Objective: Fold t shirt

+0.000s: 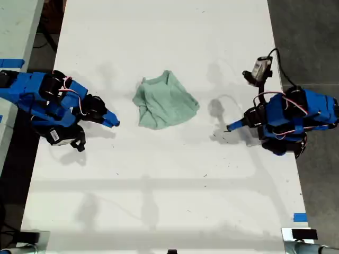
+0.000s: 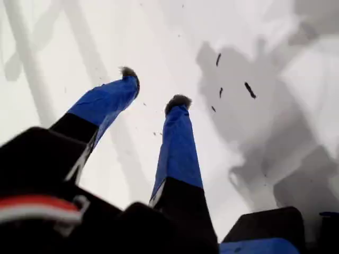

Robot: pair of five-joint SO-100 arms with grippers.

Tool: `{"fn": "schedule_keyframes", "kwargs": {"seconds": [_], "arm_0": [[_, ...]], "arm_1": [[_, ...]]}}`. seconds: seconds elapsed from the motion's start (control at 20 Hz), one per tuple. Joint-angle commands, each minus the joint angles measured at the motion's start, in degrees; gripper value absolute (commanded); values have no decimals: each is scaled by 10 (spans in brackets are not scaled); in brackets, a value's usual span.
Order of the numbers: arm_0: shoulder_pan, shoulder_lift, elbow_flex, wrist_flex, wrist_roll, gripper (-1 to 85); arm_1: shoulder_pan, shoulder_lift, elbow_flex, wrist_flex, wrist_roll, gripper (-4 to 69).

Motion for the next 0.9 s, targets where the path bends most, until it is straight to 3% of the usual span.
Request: {"fn": "schedule_keyframes", "kwargs": {"seconds": [0.0, 0.1, 0.15, 0.25, 0.3, 0.5, 0.55, 0.6, 0.65, 0.7, 0.75, 0.85], "arm_0": [[-44, 282, 238, -57, 4, 30], [-33, 466, 376, -43, -11, 27], [-23, 446, 407, -76, -15, 25], [4, 456, 453, -108, -44, 18], [1, 461, 453, -85, -55, 15], [-22, 456, 453, -68, -72, 45], [-18, 456, 453, -68, -72, 76], [-11, 456, 453, -68, -72, 112], [-10, 456, 453, -68, -74, 99], [-15, 456, 453, -68, -68, -1], [-18, 456, 454, -67, -44, -2], [-45, 456, 454, -67, 75, 43]], "arm_1": [[-48, 179, 147, -47, 14, 78], [-45, 180, 193, -40, 30, 111], [-48, 182, 229, -47, 45, 114], [-70, 181, 296, -106, 54, 78], [-70, 175, 311, -110, 54, 70], [-113, 183, 321, -120, -110, 50], [-123, 183, 321, -120, -118, 49], [-126, 183, 321, -120, -77, 49], [-123, 183, 321, -120, -56, 49], [-113, 183, 321, -120, -56, 49], [-102, 183, 321, -120, -98, 49], [-98, 183, 323, -125, -231, 49]]}}
